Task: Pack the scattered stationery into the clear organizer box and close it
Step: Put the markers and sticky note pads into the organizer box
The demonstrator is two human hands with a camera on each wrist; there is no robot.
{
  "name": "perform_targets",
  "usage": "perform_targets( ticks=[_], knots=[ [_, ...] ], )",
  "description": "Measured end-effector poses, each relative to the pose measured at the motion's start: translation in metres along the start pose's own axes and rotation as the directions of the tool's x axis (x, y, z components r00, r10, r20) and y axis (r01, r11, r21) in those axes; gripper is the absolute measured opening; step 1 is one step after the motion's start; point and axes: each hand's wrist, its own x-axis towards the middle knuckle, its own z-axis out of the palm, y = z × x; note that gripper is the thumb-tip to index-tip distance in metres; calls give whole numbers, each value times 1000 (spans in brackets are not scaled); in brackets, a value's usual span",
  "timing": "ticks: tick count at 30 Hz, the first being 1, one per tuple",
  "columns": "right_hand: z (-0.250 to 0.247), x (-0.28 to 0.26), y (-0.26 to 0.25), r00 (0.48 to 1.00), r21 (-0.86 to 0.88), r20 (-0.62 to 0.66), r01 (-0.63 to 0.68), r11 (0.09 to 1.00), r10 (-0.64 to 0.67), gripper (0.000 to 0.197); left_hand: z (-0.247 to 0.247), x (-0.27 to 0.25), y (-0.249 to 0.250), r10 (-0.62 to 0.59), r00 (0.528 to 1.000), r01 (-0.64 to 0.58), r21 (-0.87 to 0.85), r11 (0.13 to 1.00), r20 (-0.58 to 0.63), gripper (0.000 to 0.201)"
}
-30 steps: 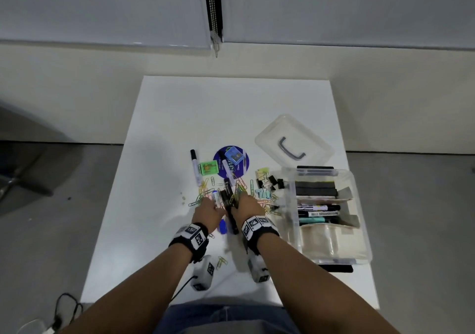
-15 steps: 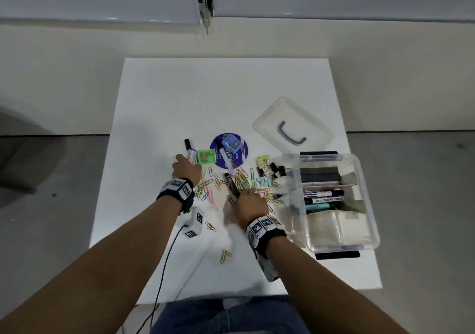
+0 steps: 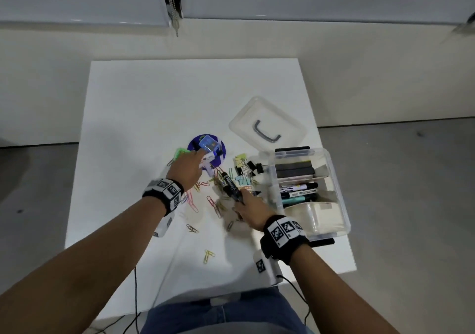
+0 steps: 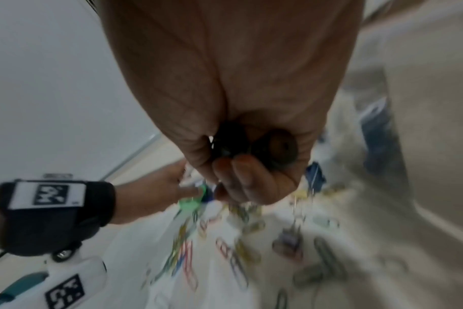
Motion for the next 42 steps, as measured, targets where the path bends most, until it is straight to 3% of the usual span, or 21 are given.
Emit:
perform_targets(
  ticks=[4,7,10,12,14,17,24,27,31,33,34,36,37,38,40,42],
  knots=[
    [-58,-36,7,996,-69,-12,87,994,-88,17,1,23,-1,106,986,-142,323,936,127,52],
    [-109,-57,19,981,-224,-137,103,969,-136,17,5,24,3,170,977,-207,389,898,128,43],
    [-148,-66,35,969,-554,-215,-15,832,-125,38,7,20,18,191,975,-220,344,913,117,33],
    [-160,-64,40,979,-755,-200,-128,643,-41,35,7,19,28,207,977,-213,285,935,50,31],
    [-161,-60,40,984,-831,-178,-153,534,5,28,3,19,46,207,978,-197,213,957,-22,29],
    [-155,-54,40,989,-848,-143,-106,520,-32,26,-11,13,83,204,972,-198,59,978,-118,16],
    [-155,-57,51,990,-895,-132,-95,435,-55,27,-30,-22,150,221,975,-224,-174,959,-35,15],
    [-143,-44,62,998,-806,-18,19,592,-56,29,-33,-29,169,230,972,-220,-187,957,36,17],
    [-138,-38,87,967,-488,-11,217,845,-255,38,-35,-33,194,268,959,-246,-200,948,92,27],
    [-142,-48,100,951,-298,-143,222,928,-273,33,-35,-33,203,288,949,-267,-164,950,125,34],
    [-144,-54,106,916,-245,-289,211,946,-279,27,-34,-33,207,294,944,-275,-133,952,151,35],
    [-146,-60,121,761,-221,-595,156,963,-259,19,-32,-30,212,292,930,-283,-71,956,222,34],
    [-146,-62,127,714,-189,-666,117,975,-215,23,-30,-28,215,289,922,-288,-43,957,259,35],
    [-144,-63,131,731,-135,-668,63,989,-138,32,-28,-26,221,284,911,-293,-16,956,298,35],
    [-138,-65,134,838,-31,-546,-16,999,-3,50,-23,-20,237,277,893,-311,40,950,354,34],
    [-136,-65,135,867,8,-497,-18,1000,20,63,-13,-13,256,279,885,-334,91,938,372,31]
  ],
)
